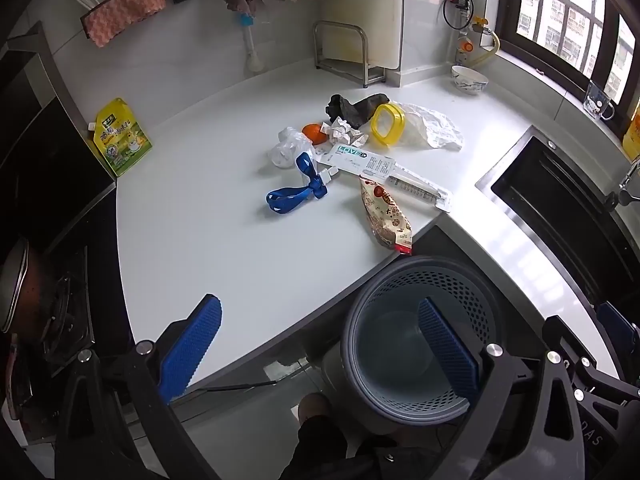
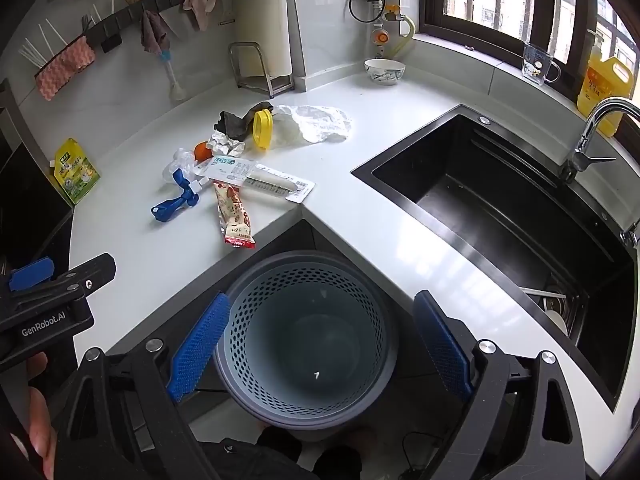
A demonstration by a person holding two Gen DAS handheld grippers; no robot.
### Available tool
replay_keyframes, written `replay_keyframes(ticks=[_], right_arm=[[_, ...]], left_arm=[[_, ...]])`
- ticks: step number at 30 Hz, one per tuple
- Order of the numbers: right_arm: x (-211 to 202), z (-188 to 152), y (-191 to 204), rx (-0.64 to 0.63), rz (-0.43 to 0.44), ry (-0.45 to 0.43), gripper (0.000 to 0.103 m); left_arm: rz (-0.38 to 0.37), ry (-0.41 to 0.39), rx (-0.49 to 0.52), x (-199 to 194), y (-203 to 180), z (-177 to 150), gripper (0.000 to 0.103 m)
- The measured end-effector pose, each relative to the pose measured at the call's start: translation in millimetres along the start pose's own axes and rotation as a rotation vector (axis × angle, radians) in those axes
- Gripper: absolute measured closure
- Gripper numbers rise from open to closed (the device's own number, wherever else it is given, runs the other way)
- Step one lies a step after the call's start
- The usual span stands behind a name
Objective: Collect trash
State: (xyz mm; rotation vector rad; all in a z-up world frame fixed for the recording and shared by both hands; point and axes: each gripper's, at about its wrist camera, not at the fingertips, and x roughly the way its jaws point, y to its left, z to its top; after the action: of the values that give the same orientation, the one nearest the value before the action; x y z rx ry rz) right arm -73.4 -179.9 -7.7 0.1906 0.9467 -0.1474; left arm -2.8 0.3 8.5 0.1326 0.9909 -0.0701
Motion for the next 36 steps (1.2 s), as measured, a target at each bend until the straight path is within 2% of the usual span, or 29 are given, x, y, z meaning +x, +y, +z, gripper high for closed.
replay_keyframes(ticks=[14,36], right_arm=[[-2,8,6,-0.012,0.008,-0.004,0.014],[0,7,28,-0.068,0.047,-0.002,0.014]], left_arm=[[0.012,-0.006,-0.004,0,12,6,0.006],[0.045,-0.005,-0.066,-3,37,-7,0.006]])
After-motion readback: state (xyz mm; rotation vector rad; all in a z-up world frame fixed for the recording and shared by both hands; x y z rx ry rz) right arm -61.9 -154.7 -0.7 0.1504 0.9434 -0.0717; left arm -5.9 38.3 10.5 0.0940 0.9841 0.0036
